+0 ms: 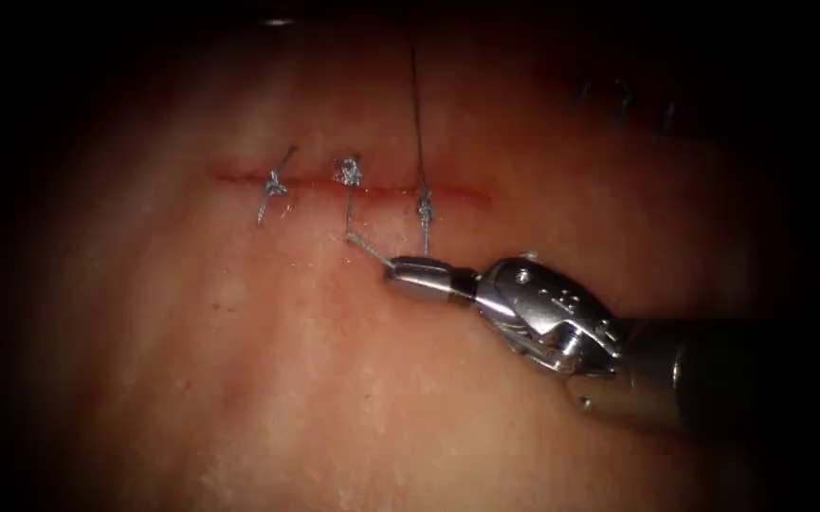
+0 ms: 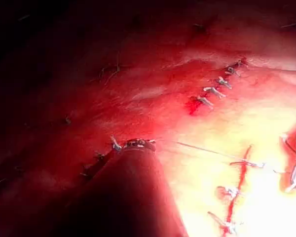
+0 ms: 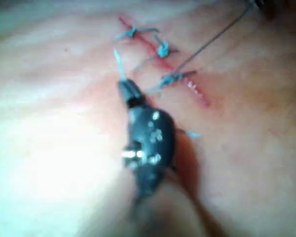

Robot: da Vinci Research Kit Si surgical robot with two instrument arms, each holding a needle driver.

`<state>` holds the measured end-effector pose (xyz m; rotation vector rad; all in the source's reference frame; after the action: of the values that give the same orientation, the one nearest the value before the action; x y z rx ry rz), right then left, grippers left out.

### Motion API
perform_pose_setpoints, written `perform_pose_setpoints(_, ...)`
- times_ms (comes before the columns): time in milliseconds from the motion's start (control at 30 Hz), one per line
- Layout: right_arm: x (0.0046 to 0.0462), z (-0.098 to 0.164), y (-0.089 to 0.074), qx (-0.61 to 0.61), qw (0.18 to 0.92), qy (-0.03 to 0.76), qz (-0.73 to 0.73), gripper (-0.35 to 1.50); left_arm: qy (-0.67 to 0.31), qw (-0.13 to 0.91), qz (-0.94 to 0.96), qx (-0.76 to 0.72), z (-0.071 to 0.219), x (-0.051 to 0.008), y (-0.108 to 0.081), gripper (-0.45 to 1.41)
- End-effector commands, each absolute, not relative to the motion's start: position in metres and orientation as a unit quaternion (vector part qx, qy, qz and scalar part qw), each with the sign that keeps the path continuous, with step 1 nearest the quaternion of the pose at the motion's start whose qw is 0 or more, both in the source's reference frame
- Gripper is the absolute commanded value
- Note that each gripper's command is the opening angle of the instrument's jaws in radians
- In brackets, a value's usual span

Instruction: Wound Closure

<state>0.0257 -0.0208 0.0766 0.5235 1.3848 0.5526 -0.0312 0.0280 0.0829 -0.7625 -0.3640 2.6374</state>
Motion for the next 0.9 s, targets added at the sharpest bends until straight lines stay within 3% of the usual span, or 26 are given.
perform_pose_setpoints(33,0.026,0.077,-0.0197,0.231,0.71,0.616,0.251,-0.35,-0.125,0.186,0.936,-0.271,0.0835,-0.0318,0.029,-0.45)
perform_pose_setpoints(300,0.0252,0.0761,-0.0199,0.311,0.674,0.587,0.324,-0.35,-0.103,0.202,0.935,-0.272,0.0845,-0.0323,0.0313,-0.45)
perform_pose_setpoints(900,0.0269,0.0781,-0.0236,0.399,0.655,0.57,0.295,-0.35,-0.077,0.208,0.94,-0.258,0.0872,-0.0325,0.0335,-0.45)
